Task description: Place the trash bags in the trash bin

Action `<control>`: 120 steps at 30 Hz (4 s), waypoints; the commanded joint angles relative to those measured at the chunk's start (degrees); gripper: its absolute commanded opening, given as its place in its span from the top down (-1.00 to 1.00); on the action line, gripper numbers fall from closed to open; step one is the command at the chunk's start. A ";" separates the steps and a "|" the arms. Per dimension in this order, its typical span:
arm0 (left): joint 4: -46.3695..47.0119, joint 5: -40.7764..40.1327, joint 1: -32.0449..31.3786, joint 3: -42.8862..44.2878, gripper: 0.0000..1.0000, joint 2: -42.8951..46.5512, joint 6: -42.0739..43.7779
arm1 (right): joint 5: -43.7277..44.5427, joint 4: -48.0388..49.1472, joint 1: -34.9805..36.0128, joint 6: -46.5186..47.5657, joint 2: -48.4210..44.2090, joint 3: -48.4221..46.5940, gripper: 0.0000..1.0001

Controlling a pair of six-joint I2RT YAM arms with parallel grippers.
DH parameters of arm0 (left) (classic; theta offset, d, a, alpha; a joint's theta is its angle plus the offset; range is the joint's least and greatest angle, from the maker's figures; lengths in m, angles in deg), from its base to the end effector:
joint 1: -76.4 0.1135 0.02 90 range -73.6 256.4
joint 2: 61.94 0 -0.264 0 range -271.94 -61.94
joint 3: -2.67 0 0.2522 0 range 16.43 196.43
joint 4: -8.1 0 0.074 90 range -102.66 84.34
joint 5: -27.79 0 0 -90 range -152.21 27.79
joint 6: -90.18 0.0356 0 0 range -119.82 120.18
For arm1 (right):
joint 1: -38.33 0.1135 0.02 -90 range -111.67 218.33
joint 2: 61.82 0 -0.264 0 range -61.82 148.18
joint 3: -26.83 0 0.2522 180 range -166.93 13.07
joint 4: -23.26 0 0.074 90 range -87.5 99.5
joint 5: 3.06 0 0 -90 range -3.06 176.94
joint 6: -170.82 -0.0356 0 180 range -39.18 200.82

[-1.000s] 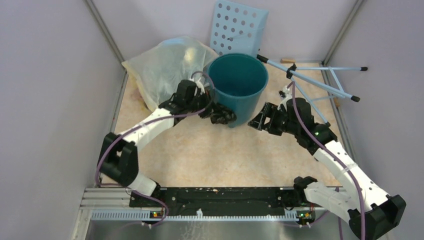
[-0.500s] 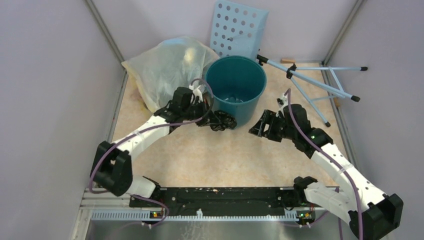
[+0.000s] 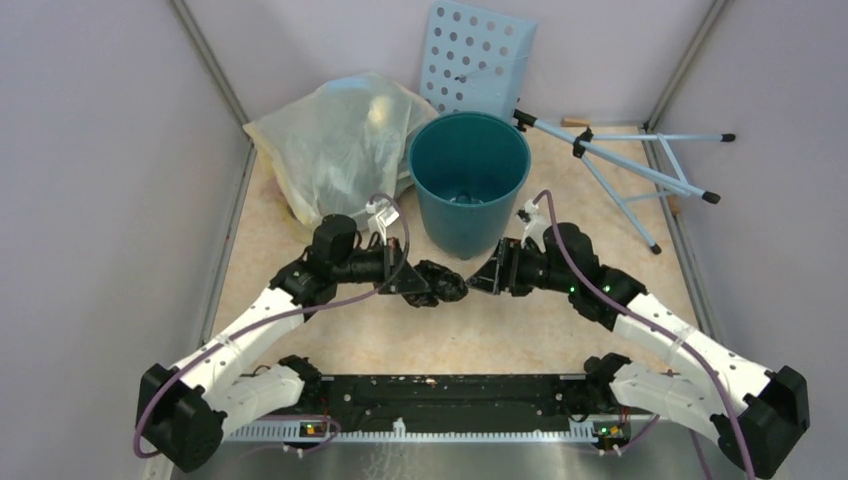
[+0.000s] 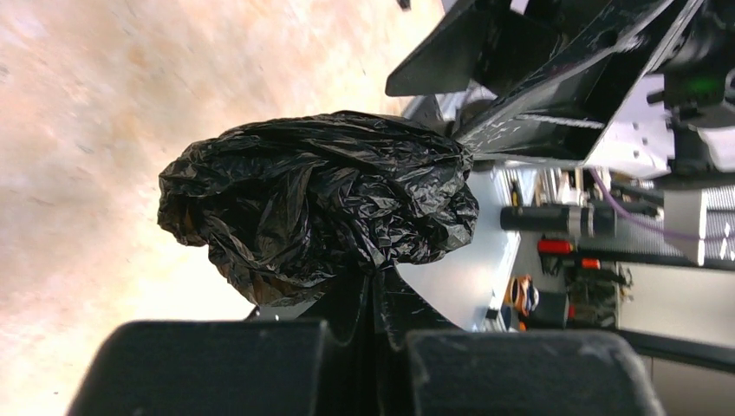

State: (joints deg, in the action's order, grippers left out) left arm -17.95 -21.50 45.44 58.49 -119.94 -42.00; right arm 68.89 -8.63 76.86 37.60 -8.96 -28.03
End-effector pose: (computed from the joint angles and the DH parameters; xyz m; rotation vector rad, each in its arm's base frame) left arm 0.1776 -0.1337 0.2800 0.2756 2.2766 -1.4649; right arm 0.1544 0.1370 0.2790 -0.1164 2.2927 1.1402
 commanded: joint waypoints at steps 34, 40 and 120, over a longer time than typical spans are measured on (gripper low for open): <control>-29.04 -30.41 -7.71 0.53 0.66 -6.61 6.34 | 36.65 -21.78 6.44 -3.38 -10.71 -6.49 1.00; -35.60 -38.25 -7.71 2.24 0.62 -4.85 3.67 | 39.89 -25.17 6.39 -8.59 -9.02 -5.85 1.00; -31.43 -25.62 -6.41 0.47 -0.51 3.70 -7.85 | 29.87 -13.46 26.60 22.73 25.42 -18.79 0.87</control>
State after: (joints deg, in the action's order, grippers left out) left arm -46.06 -50.66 38.84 56.68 -117.27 -40.69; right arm 101.11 -24.94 102.98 61.32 18.77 -43.24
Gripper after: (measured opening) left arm 0.700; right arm 0.105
